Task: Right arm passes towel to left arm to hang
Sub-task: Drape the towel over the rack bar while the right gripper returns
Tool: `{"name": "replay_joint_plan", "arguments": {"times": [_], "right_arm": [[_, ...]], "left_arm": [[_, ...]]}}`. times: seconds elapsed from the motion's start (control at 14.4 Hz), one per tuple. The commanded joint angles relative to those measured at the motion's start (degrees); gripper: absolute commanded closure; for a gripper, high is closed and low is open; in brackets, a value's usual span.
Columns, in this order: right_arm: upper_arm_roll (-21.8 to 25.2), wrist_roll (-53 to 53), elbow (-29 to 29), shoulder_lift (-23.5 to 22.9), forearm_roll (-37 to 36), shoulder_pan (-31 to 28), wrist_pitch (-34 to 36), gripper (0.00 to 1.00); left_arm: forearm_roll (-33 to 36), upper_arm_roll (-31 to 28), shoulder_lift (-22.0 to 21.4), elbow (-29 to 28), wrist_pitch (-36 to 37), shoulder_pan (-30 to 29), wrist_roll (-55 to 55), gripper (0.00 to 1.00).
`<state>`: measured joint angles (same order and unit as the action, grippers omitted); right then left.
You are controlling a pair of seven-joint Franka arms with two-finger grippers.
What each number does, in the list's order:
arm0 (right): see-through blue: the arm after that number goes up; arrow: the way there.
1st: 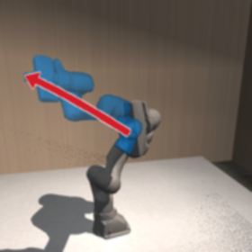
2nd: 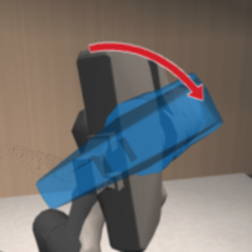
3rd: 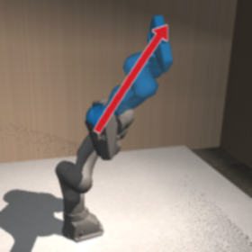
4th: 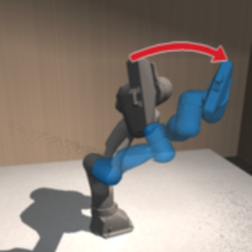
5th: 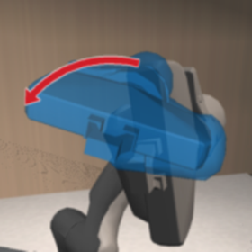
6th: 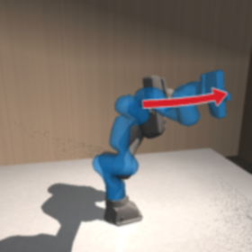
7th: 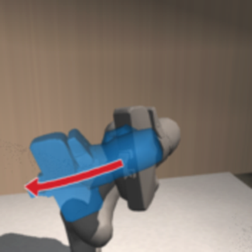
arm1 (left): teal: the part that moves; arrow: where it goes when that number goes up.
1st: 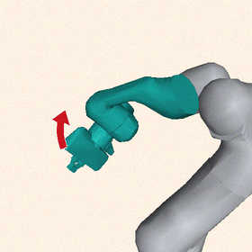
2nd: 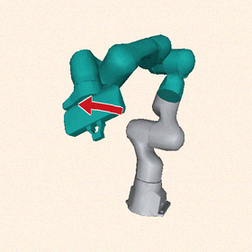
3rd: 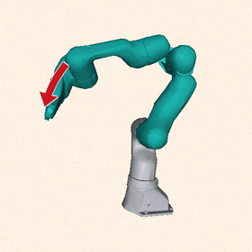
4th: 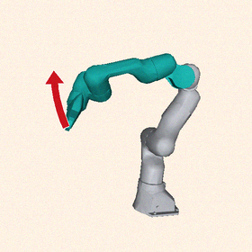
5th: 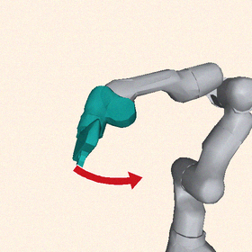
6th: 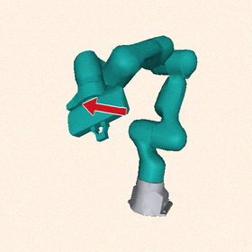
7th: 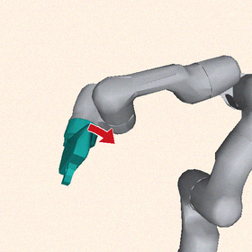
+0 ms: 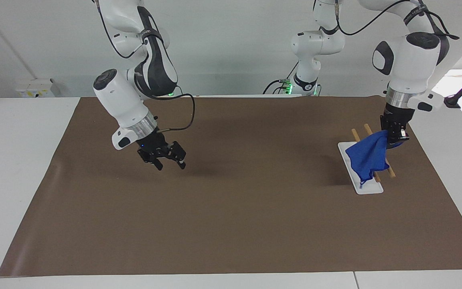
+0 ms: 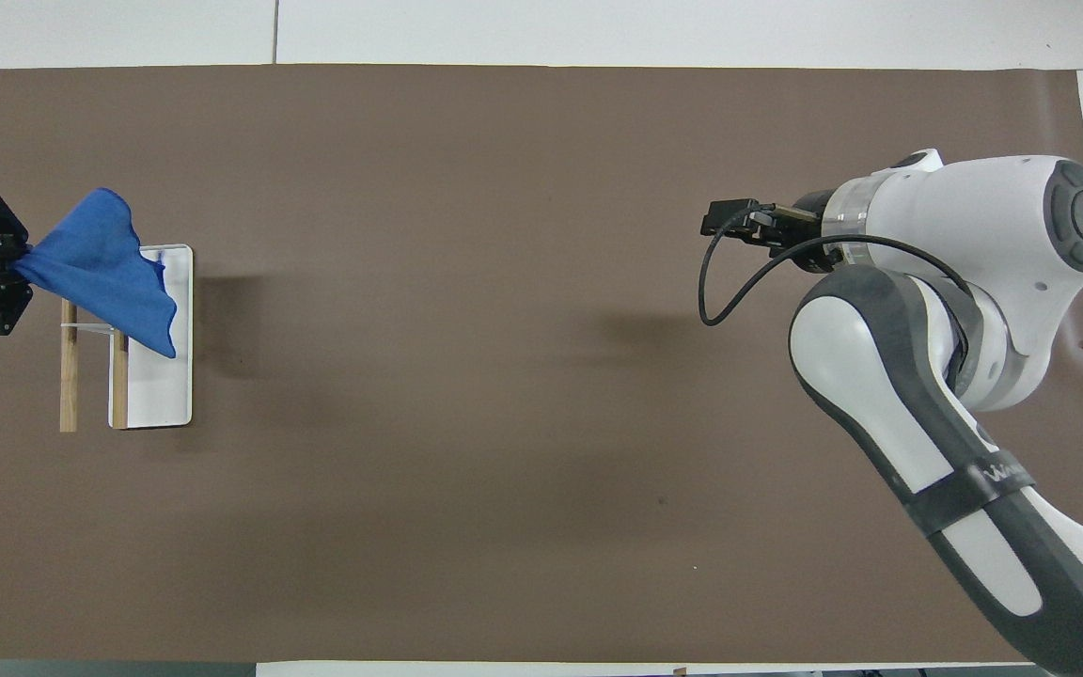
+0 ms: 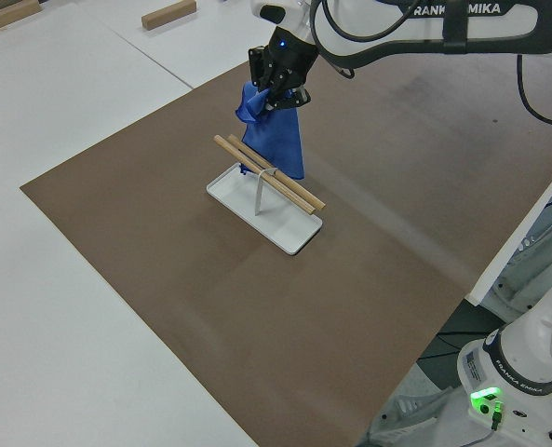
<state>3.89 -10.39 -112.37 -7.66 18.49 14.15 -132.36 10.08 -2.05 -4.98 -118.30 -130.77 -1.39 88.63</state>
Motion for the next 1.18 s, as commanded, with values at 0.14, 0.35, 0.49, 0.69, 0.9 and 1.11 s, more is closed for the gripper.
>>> {"name": "replay_joint_plan", "arguments": {"times": [0.14,0.35,0.49,0.69,0.9,1.11], "right_arm": [[-0.6,1.2,3.9,1.2,-16.0,-5.7,14.5,0.00],[-0.5,1.2,8.6,2.5,-20.8,-8.6,22.5,0.00],[-0.6,3.0,11.6,3.7,-22.8,-10.7,27.6,0.00],[-0.6,5.3,16.7,5.5,-23.0,-11.3,35.4,0.00],[-0.6,6.3,25.3,4.9,-23.9,-11.6,45.8,0.00],[-0.5,10.5,28.6,4.8,-24.4,-11.7,50.0,0.00]], "left_arm": [[0.9,0.5,-3.2,-6.7,-7.9,-6.2,-1.1,1.00],[0.9,0.5,-2.4,-8.5,-11.8,-8.5,-2.8,1.00],[0.9,0.4,-0.2,-8.4,-14.2,-9.0,-2.7,1.00],[0.9,0.5,2.7,-8.4,-18.0,-10.8,-2.7,1.00],[0.9,0.5,3.5,-8.5,-18.3,-12.0,-2.7,1.00],[0.9,0.4,4.3,-8.5,-18.4,-12.1,-2.7,1.00]]}}
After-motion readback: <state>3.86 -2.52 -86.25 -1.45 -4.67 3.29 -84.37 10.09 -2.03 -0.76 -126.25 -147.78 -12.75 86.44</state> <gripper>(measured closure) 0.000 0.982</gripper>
